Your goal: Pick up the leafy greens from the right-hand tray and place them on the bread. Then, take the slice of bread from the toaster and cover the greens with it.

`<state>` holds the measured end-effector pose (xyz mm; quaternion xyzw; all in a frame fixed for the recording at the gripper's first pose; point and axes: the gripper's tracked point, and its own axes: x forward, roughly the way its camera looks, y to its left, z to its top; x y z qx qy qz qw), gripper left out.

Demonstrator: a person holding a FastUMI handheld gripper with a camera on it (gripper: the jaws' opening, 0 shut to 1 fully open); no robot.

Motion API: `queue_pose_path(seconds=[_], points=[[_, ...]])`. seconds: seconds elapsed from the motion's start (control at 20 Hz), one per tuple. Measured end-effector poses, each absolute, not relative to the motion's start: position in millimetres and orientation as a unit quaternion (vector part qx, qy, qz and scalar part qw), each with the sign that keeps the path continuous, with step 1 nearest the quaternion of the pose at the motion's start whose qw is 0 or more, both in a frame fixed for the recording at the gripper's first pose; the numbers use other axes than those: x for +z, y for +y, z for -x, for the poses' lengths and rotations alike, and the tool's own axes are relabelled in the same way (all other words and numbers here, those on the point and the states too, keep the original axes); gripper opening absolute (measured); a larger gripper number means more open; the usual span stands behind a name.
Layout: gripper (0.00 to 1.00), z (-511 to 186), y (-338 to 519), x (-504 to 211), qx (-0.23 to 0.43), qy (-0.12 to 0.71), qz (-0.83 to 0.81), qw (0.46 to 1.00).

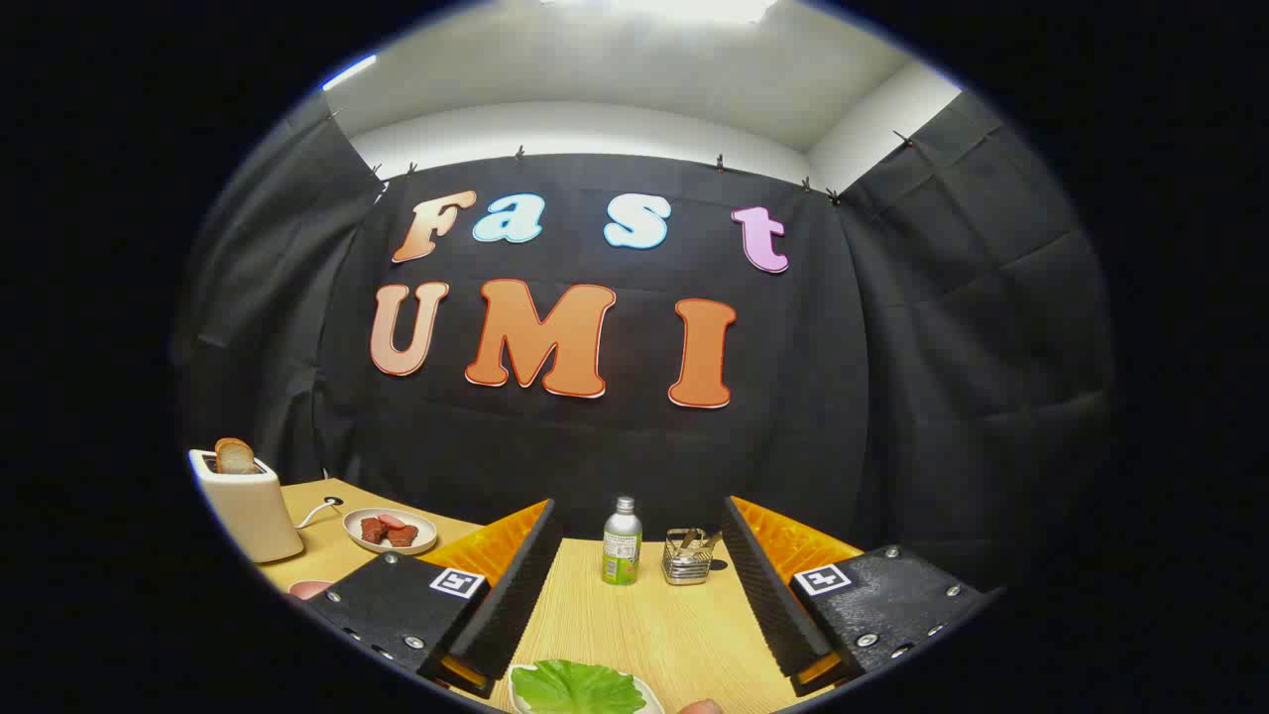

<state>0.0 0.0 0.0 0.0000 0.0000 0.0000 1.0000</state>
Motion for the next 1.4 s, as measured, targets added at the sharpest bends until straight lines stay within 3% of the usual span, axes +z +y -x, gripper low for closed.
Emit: queue_pose_path(seconds=[1.4], points=[[0.98, 0.5, 30.8, -24.2, 0.055, 0.055, -0.016, 0.997]])
